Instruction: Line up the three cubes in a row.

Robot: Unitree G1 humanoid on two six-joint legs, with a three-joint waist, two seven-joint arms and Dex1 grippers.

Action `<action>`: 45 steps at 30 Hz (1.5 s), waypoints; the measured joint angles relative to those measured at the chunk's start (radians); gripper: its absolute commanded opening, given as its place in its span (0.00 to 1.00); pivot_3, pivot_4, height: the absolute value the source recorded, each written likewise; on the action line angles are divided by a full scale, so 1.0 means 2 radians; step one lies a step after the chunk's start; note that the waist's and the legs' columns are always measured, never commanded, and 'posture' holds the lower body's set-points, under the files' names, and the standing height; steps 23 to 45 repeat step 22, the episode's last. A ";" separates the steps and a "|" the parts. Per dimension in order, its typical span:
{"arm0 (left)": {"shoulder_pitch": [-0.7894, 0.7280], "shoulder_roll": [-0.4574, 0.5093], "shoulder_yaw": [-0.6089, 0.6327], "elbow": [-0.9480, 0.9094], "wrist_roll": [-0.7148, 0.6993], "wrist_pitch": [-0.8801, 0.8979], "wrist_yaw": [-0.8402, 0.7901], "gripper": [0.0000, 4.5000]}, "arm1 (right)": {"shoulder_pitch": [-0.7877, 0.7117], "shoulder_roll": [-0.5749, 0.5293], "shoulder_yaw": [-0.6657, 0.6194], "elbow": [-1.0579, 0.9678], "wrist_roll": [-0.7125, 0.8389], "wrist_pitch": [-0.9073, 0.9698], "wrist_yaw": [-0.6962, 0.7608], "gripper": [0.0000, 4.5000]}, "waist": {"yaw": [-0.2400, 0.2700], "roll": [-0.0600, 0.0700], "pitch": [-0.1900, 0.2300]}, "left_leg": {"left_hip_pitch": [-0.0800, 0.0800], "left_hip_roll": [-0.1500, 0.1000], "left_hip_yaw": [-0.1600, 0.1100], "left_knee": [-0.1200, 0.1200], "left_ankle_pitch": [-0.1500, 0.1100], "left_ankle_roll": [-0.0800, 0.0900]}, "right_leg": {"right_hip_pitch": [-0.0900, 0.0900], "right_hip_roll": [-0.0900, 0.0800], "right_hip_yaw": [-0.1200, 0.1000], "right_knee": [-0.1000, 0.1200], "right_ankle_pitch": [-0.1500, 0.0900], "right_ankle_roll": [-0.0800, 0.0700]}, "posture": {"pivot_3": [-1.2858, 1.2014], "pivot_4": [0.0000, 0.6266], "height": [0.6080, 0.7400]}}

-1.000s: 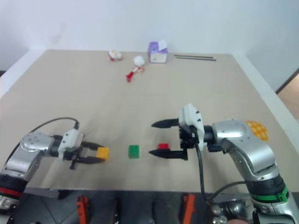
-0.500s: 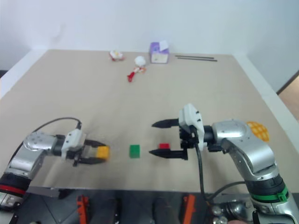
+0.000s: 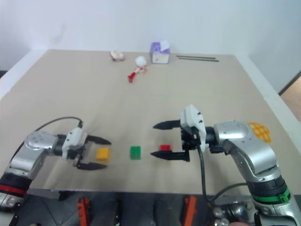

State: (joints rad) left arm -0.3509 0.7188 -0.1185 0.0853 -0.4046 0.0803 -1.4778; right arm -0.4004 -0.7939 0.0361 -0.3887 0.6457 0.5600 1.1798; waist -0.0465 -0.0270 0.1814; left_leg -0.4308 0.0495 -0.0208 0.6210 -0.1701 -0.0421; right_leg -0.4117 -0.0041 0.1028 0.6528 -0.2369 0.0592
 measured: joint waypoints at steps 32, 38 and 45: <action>-0.006 -0.249 0.167 -0.059 0.086 0.143 0.696 1.00 | 0.031 0.277 -0.123 0.118 -0.155 -0.088 -0.508 1.00 | 0.004 -0.001 -0.001 | 0.000 -0.001 -0.001 0.001 0.000 0.000 | 0.000 0.000 0.002 0.001 0.002 0.004 | 0.52 0.24 1.00; -0.006 -0.249 0.167 -0.059 0.086 0.143 0.696 1.00 | 0.031 0.277 -0.123 0.118 -0.155 -0.088 -0.508 1.00 | 0.004 -0.001 -0.001 | 0.000 -0.001 -0.001 0.001 0.000 0.000 | 0.000 0.000 0.002 0.001 0.002 0.004 | 0.52 0.24 1.00; -0.006 -0.249 0.167 -0.059 0.086 0.143 0.696 1.00 | 0.031 0.277 -0.123 0.118 -0.155 -0.088 -0.508 1.00 | 0.004 -0.001 -0.001 | 0.000 -0.001 -0.001 0.001 0.000 0.000 | 0.000 0.000 0.002 0.001 0.002 0.004 | 0.52 0.24 1.00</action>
